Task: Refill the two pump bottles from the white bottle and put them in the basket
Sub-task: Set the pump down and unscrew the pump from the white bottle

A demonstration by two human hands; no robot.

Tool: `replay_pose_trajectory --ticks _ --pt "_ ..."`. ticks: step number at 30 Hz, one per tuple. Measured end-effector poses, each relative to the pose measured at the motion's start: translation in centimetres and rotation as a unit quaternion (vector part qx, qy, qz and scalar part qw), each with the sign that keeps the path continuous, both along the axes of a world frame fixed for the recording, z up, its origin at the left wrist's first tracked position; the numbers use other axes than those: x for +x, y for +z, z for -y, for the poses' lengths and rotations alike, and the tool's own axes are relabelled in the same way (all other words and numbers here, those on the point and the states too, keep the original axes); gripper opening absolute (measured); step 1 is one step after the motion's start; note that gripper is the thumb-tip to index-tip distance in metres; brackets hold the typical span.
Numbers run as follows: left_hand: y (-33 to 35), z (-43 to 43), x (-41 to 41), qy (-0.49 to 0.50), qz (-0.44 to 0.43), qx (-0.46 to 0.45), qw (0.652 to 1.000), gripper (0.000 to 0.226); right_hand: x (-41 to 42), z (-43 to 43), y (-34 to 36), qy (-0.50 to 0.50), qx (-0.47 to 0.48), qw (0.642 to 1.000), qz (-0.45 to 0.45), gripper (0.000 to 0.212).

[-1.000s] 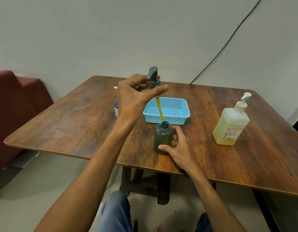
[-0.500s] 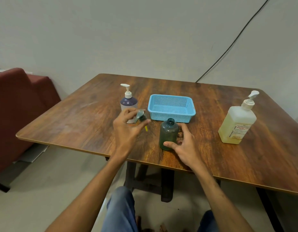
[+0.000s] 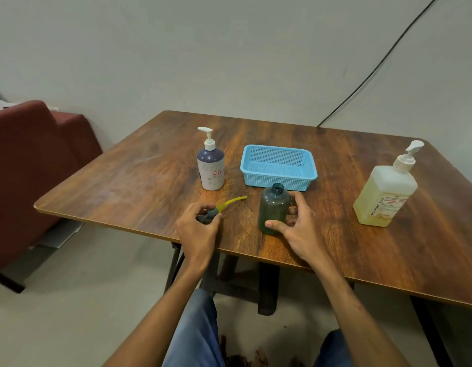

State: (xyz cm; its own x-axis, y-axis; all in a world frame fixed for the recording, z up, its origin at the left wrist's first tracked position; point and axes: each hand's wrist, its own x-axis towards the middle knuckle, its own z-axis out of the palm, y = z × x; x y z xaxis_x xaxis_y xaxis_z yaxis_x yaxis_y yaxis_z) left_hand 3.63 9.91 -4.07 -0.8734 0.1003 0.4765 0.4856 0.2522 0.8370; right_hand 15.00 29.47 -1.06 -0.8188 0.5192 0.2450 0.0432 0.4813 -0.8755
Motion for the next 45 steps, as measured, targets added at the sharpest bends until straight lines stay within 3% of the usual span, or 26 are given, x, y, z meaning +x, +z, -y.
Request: replay_pose_trajectory --ticks 20,31,38,43,45 --pt "-1.1 -0.1 -0.2 -0.022 -0.024 -0.122 0.992 0.027 0.1 0.1 -0.2 -0.005 0.008 1.0 0.003 0.08" --pt "-0.8 -0.3 0.0 -0.022 -0.017 -0.11 0.994 0.036 0.0 0.1 -0.2 -0.017 0.016 1.0 0.01 0.082" --pt "1.3 -1.2 0.5 -0.02 -0.062 -0.081 0.995 0.039 0.1 0.4 0.1 -0.013 0.017 1.0 0.001 0.082" --pt "3.7 -2.4 2.2 -0.051 -0.089 -0.032 0.994 0.033 0.6 0.0 0.2 0.003 0.006 1.0 0.002 0.104" --pt "4.6 -2.8 3.2 -0.07 -0.097 -0.007 0.993 0.032 1.1 -0.3 0.5 -0.003 0.001 1.0 -0.007 0.105"
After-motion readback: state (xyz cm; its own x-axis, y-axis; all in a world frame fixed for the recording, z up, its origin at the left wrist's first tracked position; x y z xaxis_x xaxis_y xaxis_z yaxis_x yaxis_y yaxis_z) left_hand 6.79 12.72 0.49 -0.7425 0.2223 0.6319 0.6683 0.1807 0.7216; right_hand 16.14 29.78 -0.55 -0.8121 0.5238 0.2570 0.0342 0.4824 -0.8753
